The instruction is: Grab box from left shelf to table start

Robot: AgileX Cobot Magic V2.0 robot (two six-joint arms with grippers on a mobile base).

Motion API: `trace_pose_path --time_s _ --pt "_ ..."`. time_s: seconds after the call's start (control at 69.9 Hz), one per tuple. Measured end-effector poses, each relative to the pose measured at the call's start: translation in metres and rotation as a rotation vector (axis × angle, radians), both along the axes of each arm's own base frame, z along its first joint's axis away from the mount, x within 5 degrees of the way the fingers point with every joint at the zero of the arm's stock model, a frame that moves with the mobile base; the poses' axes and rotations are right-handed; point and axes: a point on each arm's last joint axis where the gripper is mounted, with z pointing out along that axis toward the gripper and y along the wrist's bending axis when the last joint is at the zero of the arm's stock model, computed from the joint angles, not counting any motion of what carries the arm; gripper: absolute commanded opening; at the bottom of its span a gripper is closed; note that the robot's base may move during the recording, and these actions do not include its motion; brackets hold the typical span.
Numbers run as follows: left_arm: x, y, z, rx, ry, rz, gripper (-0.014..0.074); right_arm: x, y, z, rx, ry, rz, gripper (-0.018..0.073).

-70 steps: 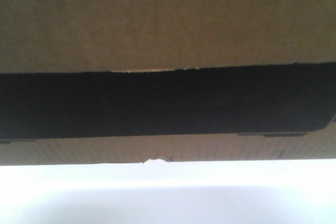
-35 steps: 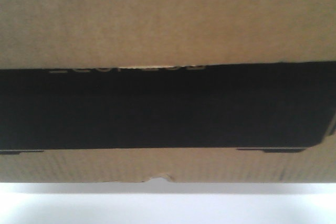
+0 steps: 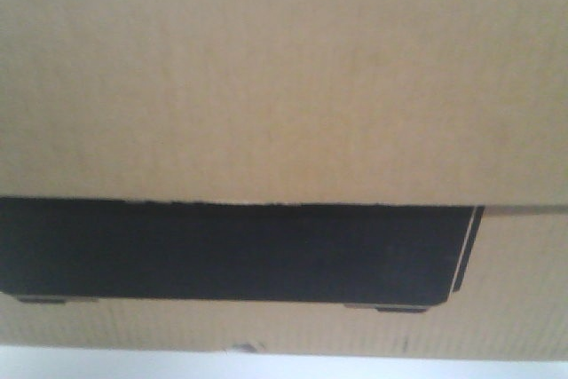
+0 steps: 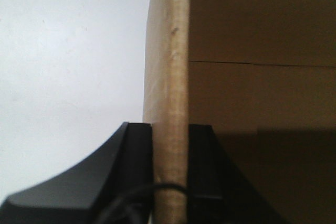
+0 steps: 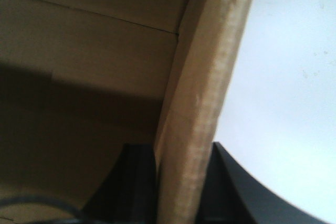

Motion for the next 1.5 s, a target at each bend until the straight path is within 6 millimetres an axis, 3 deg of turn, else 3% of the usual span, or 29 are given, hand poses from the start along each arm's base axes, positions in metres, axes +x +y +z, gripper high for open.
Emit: trace_pose_path --time_s 0.272,0.458,0.544,0.687,0.758,0.83,1.016,1.101,1.502 --pt "0.027 -0.004 -0.030 0.005 0.111 0.000 -0.0102 0.013 0.001 -0.014 -0.017 0.046 -0.009 0.0059" --pt "0.032 -0.005 -0.033 0.005 0.123 0.001 -0.0101 0.013 0.001 -0.014 -0.017 0.048 -0.010 0.0074" --pt "0.032 -0.005 -0.033 0.005 0.124 0.000 -0.0100 0.013 0.001 -0.014 -0.016 0.048 -0.012 0.0167" --pt "0.032 -0.005 -0.033 0.005 0.127 0.000 -0.0088 0.013 0.001 -0.014 -0.015 0.046 -0.012 0.0410" --pt "0.032 -0.006 -0.035 -0.002 0.146 -0.001 -0.0038 0.014 0.001 -0.014 -0.009 0.039 -0.011 0.0529" --pt "0.032 -0.007 -0.036 -0.008 0.159 -0.008 0.0066 0.013 0.002 -0.014 0.002 0.039 -0.010 0.0597" --pt "0.031 -0.011 -0.035 -0.047 0.168 -0.020 0.0437 0.014 0.004 -0.012 0.023 0.026 -0.007 0.0603" --pt "0.030 -0.013 -0.034 -0.067 0.170 -0.023 0.0561 0.015 0.005 -0.011 0.025 0.018 -0.003 0.0603" --pt "0.030 -0.011 -0.032 -0.023 0.169 -0.026 0.0556 0.016 -0.006 -0.008 -0.082 -0.002 -0.050 0.0603"
